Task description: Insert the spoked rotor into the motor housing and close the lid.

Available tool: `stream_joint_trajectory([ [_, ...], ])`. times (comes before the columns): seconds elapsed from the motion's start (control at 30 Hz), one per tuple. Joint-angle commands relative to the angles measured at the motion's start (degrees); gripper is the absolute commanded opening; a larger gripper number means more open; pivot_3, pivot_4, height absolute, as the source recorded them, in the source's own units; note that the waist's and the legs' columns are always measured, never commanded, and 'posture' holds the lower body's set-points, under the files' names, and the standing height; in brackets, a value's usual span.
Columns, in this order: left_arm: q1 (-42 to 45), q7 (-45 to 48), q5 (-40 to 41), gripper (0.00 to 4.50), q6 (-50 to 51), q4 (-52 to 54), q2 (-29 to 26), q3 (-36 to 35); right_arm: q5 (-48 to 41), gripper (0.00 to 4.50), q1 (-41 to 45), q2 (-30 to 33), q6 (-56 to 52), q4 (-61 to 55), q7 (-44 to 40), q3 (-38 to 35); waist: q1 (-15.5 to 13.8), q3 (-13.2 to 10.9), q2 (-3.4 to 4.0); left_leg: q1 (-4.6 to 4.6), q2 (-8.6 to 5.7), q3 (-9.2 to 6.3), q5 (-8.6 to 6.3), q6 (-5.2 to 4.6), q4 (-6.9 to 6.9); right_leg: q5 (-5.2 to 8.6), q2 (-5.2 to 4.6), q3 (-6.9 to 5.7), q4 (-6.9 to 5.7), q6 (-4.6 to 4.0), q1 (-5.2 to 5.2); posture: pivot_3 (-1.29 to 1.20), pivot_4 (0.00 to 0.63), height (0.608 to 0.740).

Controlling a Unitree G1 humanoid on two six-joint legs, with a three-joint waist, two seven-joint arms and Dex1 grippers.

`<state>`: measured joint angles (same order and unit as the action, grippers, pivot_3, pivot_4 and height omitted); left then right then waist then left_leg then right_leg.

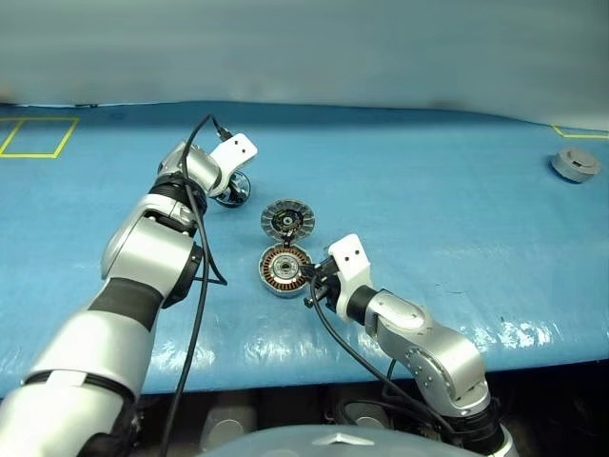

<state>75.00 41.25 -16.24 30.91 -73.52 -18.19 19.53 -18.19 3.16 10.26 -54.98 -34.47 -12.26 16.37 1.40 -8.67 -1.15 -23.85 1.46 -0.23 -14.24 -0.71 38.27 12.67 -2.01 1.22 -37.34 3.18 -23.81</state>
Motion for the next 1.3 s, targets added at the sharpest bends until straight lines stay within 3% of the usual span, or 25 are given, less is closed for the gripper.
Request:
stream_joint_trajectory([
  [0.03, 1.37, -1.75, -0.20, 3.92, -0.11, -0.04, -0.58, -1.51, -0.17, 0.00, -0.06, -0.36, 1.59, -2.56, 0.15, -0.26, 0.00, 0.00, 0.00, 0.00, 0.00, 0.00, 0.00, 0.00, 0.00, 0.00, 0.00, 0.00, -0.01, 0.00, 0.00, 0.00, 0.150, 0.740],
  [0.87, -1.85, -6.47, 0.17, 3.92, -2.22, -0.53, 1.42, -4.23, 0.28, 0.00, -1.00, -0.20, 1.64, -3.29, 1.03, -0.59, -0.10, 0.00, -0.01, 0.02, -0.02, -0.04, -0.01, -0.01, 0.70, -0.01, -0.02, 0.01, -0.59, 0.04, 0.08, 0.00, 0.150, 0.740],
  [1.3, -0.55, -3.55, -0.88, 3.92, -1.75, -0.39, 0.45, -3.53, 0.57, 0.00, -0.99, -0.19, 1.72, -3.27, 1.06, -0.82, -0.05, -0.01, -0.01, 0.01, -0.02, -0.04, -0.01, -0.01, 0.70, -0.02, -0.01, 0.01, -0.58, 0.04, 0.07, 0.00, 0.150, 0.740],
])
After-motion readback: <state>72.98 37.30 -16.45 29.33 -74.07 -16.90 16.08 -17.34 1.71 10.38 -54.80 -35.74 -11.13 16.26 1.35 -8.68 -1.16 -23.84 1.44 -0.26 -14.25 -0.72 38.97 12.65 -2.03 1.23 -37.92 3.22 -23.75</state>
